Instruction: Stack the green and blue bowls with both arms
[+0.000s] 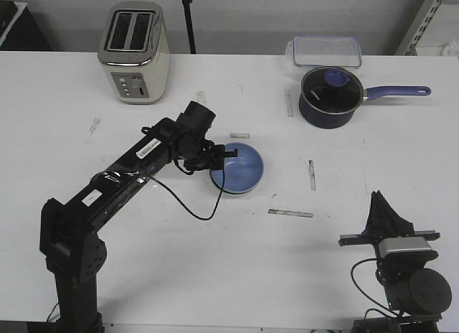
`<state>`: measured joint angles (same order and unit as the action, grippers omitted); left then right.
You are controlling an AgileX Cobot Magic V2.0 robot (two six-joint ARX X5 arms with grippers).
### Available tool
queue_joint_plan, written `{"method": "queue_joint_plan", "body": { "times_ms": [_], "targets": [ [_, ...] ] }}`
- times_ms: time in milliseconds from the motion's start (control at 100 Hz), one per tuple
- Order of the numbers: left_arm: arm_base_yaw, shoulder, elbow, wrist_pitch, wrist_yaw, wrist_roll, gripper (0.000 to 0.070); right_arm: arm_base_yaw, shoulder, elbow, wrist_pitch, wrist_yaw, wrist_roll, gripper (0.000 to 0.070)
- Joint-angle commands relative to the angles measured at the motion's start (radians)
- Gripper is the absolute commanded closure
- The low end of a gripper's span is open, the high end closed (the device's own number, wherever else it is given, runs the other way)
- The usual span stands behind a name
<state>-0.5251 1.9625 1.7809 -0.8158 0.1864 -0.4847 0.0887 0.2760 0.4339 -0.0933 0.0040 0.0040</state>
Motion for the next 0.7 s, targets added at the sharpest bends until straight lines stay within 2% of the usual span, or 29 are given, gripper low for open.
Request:
{"method": "queue_joint_plan", "body": {
  "times_ms": [0, 210, 690],
  "targets": [
    [-0.007, 0.018, 0.032, -0.002, 0.011, 0.008, 0.0523, 0.002, -0.001, 0.003, 0.011, 0.000, 0.006, 0.0685],
    [-0.005, 0.000, 0.032, -0.013, 0.076, 0.008, 0.0523, 0.002, -0.001, 0.003, 0.011, 0.000, 0.006, 0.0685],
    [0.037, -0.095, 0.032, -0.093, 0.076, 0.010, 0.0523, 0.002, -0.001, 0.003, 0.011, 0.000, 0.006, 0.0685]
  ]
}}
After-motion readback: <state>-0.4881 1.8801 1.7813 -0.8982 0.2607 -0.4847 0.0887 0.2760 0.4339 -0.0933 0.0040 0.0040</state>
